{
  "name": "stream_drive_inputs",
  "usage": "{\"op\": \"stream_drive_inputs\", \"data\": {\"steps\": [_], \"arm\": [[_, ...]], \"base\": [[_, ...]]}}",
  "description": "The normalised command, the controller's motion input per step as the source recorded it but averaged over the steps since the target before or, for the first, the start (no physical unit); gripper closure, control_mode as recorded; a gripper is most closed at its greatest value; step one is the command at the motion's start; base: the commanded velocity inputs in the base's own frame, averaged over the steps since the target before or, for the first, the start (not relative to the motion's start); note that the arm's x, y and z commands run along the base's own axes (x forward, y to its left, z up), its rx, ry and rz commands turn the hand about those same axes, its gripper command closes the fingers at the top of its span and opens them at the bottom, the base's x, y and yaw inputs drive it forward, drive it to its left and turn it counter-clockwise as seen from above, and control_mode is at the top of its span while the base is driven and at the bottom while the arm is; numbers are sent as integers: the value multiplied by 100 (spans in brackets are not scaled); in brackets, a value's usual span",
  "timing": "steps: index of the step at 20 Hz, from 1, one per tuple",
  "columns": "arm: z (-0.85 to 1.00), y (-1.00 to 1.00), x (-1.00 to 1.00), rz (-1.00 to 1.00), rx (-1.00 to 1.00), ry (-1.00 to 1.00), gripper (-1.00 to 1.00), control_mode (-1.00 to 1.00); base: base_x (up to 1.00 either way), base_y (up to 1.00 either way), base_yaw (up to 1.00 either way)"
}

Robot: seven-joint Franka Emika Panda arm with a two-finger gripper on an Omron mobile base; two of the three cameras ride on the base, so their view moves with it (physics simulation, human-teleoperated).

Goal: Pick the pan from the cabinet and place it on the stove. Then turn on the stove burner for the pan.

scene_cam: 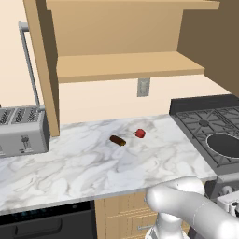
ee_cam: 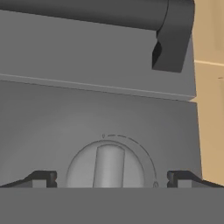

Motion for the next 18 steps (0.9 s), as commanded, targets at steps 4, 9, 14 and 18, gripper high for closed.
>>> {"op": "stream_drive_inputs", "data": {"steps": [4,9,14,18], "arm": [[0,0,3,0,1,0,-100,-100],[-2,0,3,0,1,0,100,-100],[-1,0,8,0,1,0,100,-100],[-1,0,1,0,1,0,100,-100]], "base": [[0,0,0],[0,0,0],[0,0,0],[0,0,0]]}}
